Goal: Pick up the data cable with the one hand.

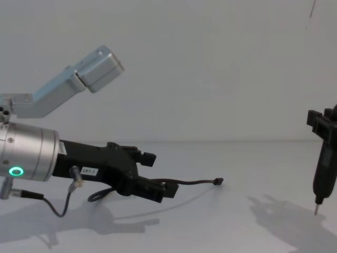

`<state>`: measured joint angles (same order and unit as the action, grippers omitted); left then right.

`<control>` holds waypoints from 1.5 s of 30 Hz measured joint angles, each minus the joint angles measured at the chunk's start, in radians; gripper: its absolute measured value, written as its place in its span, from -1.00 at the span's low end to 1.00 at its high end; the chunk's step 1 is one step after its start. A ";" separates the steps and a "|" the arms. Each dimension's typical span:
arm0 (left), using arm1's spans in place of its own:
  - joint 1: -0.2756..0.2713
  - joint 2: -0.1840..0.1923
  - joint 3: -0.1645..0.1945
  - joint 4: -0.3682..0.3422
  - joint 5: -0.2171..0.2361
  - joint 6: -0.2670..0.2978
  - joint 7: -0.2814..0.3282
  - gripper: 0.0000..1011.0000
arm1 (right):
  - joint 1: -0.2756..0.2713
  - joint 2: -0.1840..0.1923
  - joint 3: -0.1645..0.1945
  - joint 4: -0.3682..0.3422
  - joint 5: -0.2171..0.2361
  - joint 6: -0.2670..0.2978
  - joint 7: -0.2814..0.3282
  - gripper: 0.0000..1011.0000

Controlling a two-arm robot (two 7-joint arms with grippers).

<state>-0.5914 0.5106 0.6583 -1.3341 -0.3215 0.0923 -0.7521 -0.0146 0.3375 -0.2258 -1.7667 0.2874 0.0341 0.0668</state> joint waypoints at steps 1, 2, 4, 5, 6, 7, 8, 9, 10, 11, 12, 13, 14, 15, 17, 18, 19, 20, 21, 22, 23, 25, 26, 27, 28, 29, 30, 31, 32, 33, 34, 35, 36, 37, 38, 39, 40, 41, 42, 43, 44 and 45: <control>-0.001 -0.002 0.001 0.002 0.003 -0.002 0.003 0.98 | 0.000 0.000 0.000 0.000 0.000 0.000 0.000 -0.50; -0.003 -0.006 0.004 0.005 0.009 -0.006 0.009 0.96 | 0.000 0.000 0.000 0.000 0.000 0.000 0.000 -0.50; -0.005 -0.010 0.007 0.008 0.015 -0.010 0.014 0.89 | 0.000 0.000 0.000 0.000 0.000 0.000 0.000 -0.50; -0.006 -0.012 0.008 0.010 0.019 -0.012 0.017 0.89 | 0.000 0.000 0.000 0.000 0.000 0.000 0.000 -0.50; -0.008 -0.016 0.011 0.013 0.024 -0.015 0.021 0.79 | 0.000 0.000 0.000 0.000 0.000 0.000 0.000 -0.50; -0.009 -0.018 0.012 0.014 0.027 -0.016 0.023 0.76 | 0.000 0.000 0.000 0.000 0.000 0.000 0.000 -0.50; -0.010 -0.020 0.013 0.015 0.029 -0.018 0.025 0.73 | 0.000 0.000 0.000 0.000 0.000 0.000 0.000 -0.50; -0.011 -0.023 0.015 0.017 0.033 -0.020 0.029 0.71 | 0.000 0.000 0.000 0.000 0.000 0.000 0.000 -0.50; -0.012 -0.025 0.016 0.018 0.035 -0.021 0.031 0.63 | 0.000 0.000 0.000 0.000 0.000 0.000 0.000 -0.50; -0.012 -0.026 0.016 0.019 0.037 -0.022 0.032 0.56 | 0.000 0.000 0.000 0.000 0.000 0.000 0.000 -0.50; -0.013 -0.027 0.017 0.020 0.039 -0.023 0.033 0.53 | 0.000 0.000 0.000 0.000 0.000 0.000 0.000 -0.50; -0.014 -0.029 0.018 0.021 0.042 -0.025 0.036 0.46 | 0.000 0.000 0.000 0.000 0.000 0.000 0.000 -0.50; -0.015 -0.030 0.019 0.022 0.043 -0.026 0.037 0.38 | 0.000 0.000 0.000 0.000 0.000 0.000 0.000 -0.50; -0.016 -0.032 0.020 0.023 0.046 -0.027 0.039 0.30 | 0.000 0.000 0.000 0.000 0.000 0.000 0.000 -0.50; -0.016 -0.034 0.021 0.024 0.048 -0.028 0.041 0.19 | 0.000 0.000 0.000 0.000 0.000 0.000 0.000 -0.50; -0.017 -0.034 0.021 0.025 0.050 -0.029 0.042 0.14 | 0.000 0.000 0.000 0.000 0.000 0.000 0.000 -0.50; -0.017 -0.036 0.022 0.026 0.051 -0.030 0.043 0.07 | 0.000 0.000 0.000 0.000 0.000 0.000 0.000 -0.50; -0.017 -0.036 0.023 0.026 0.052 -0.030 0.044 0.02 | 0.000 0.000 0.000 0.000 0.000 0.000 0.000 -0.50; -0.018 -0.037 0.023 0.027 0.054 -0.031 0.045 -0.02 | 0.000 0.000 0.000 0.000 0.000 0.000 0.000 -0.50; -0.018 -0.037 0.023 0.027 0.054 -0.031 0.045 -0.10 | 0.000 0.000 0.000 0.000 0.000 0.000 0.000 -0.50; -0.019 -0.039 0.024 0.028 0.055 -0.032 0.047 -0.18 | 0.000 0.000 0.000 0.000 0.000 0.000 0.000 -0.50; -0.019 -0.040 0.025 0.028 0.057 -0.033 0.048 -0.33 | 0.000 0.000 0.000 0.000 0.000 0.000 0.000 -0.50; -0.019 -0.040 0.025 0.029 0.058 -0.033 0.048 -0.37 | 0.000 0.000 0.000 0.000 0.000 0.000 0.000 -0.50; -0.020 -0.040 0.025 0.029 0.058 -0.033 0.049 -0.43 | 0.000 0.000 0.000 0.000 0.000 0.000 0.000 -0.50; -0.020 -0.041 0.025 0.029 0.059 -0.034 0.049 -0.43 | 0.000 0.000 0.000 0.000 0.000 0.000 0.000 -0.50; -0.020 -0.041 0.026 0.030 0.060 -0.034 0.050 -0.57 | 0.000 0.000 0.000 0.000 0.000 0.000 0.000 -0.50; -0.020 -0.042 0.026 0.030 0.060 -0.034 0.050 -0.60 | 0.000 0.000 0.000 0.000 0.000 0.000 0.000 -0.50; -0.020 -0.042 0.026 0.030 0.060 -0.034 0.050 -0.64 | 0.000 0.000 0.000 0.000 0.000 0.000 0.000 -0.50; -0.020 -0.042 0.026 0.030 0.061 -0.035 0.051 -0.75 | 0.000 0.000 0.000 0.000 0.000 0.000 0.000 -0.50; -0.020 -0.042 0.026 0.030 0.062 -0.035 0.051 -0.79 | 0.000 0.000 0.000 0.000 0.000 0.000 0.000 -0.50; -0.021 -0.043 0.026 0.031 0.062 -0.035 0.052 -0.85 | 0.000 0.000 0.000 0.000 0.000 0.000 0.000 -0.50; -0.021 -0.043 0.026 0.031 0.062 -0.035 0.052 -0.88 | 0.000 0.000 0.000 0.000 0.000 0.000 0.000 -0.50; -0.021 -0.043 0.027 0.031 0.062 -0.035 0.052 -0.92 | 0.000 0.000 0.000 0.000 0.000 0.000 0.000 -0.50; -0.021 -0.043 0.027 0.031 0.063 -0.036 0.053 -0.92 | 0.000 0.000 0.000 0.000 0.000 0.000 0.000 -0.50; -0.021 -0.044 0.027 0.031 0.063 -0.036 0.053 -0.92 | 0.000 0.000 0.000 0.000 0.000 0.000 0.000 -0.50; -0.021 -0.044 0.027 0.031 0.063 -0.036 0.053 -0.92 | 0.000 0.000 0.000 0.000 0.000 0.000 0.000 -0.50; -0.021 -0.044 0.027 0.031 0.063 -0.036 0.053 -0.92 | 0.000 0.000 0.000 0.000 0.000 0.000 0.000 -0.50; -0.021 -0.044 0.027 0.031 0.064 -0.036 0.053 -0.92 | 0.000 0.000 0.000 0.000 0.000 0.000 0.000 -0.50; -0.021 -0.044 0.027 0.032 0.064 -0.036 0.053 -0.92 | 0.000 0.000 0.000 0.000 0.000 0.000 0.000 -0.50; -0.021 -0.044 0.027 0.032 0.064 -0.036 0.053 -0.92 | 0.000 0.000 0.000 0.000 0.000 0.000 0.000 -0.50; -0.021 -0.044 0.027 0.032 0.064 -0.037 0.053 -0.92 | 0.000 0.000 0.000 0.000 0.000 0.000 0.000 -0.50; -0.021 -0.044 0.027 0.032 0.064 -0.037 0.053 -0.92 | 0.000 0.000 0.000 0.000 0.000 0.000 0.000 -0.50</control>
<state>-0.6128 0.4663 0.6855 -1.3025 -0.2575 0.0550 -0.6987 -0.0146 0.3375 -0.2258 -1.7667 0.2874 0.0341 0.0668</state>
